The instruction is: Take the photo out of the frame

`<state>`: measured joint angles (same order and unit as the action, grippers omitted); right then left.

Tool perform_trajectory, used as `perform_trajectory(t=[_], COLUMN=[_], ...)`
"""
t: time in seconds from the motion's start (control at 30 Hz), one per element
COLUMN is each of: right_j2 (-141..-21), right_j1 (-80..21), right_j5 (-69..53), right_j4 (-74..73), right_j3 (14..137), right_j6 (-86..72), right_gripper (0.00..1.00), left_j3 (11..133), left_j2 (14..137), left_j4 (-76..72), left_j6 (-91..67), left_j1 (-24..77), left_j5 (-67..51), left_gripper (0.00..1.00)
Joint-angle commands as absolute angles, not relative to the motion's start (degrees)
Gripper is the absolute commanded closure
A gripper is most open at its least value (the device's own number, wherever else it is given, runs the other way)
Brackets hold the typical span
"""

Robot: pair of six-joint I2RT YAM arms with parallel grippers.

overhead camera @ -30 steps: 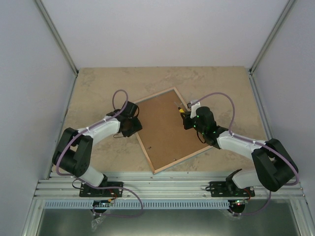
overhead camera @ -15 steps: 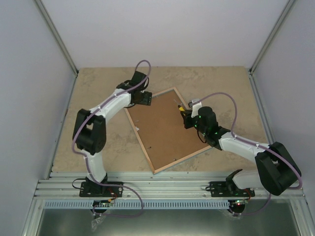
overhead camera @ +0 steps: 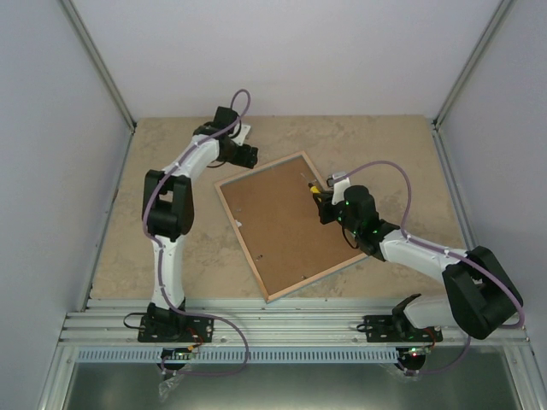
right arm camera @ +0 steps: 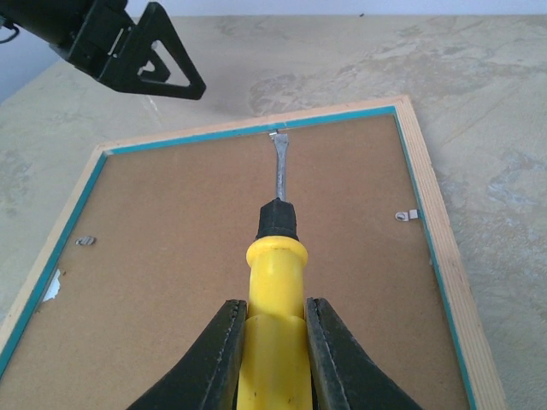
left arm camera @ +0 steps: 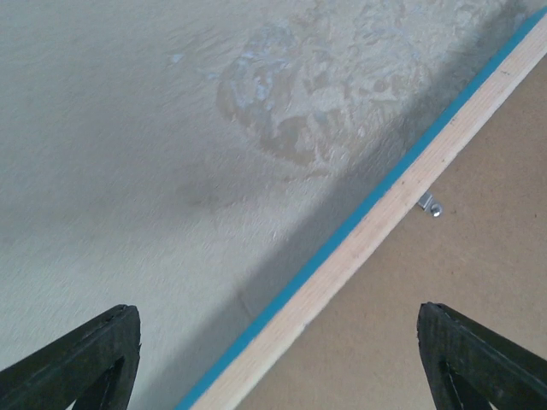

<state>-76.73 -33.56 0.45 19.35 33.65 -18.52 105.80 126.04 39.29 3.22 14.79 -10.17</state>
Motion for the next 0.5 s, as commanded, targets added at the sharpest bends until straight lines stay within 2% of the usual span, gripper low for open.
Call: perform_trajectory(t=[0.0,0.17,0.47], right_j2=[-77.8,-78.2,-78.9], right_j1=[-33.5,-33.5,-33.5], right_j5=[0.1,0.1,0.1], right_j4=[21.5,21.5,21.2], right_j3=[33.7,33.7,34.2], right_j6=[-17.6,-17.5,-17.5], right_gripper=[0.99,1.00,0.99], left_j3=[108.6,109.4,109.9], left_j2=[129.9,132.1,135.1], left_j4=[41.7,41.6,41.8], left_j6=[7.2,8.3,7.6], left_j1=[15.8,15.8,15.8], left_j5=[-15.0,-15.3,-13.8], left_gripper=[0.10,0.12,0.27])
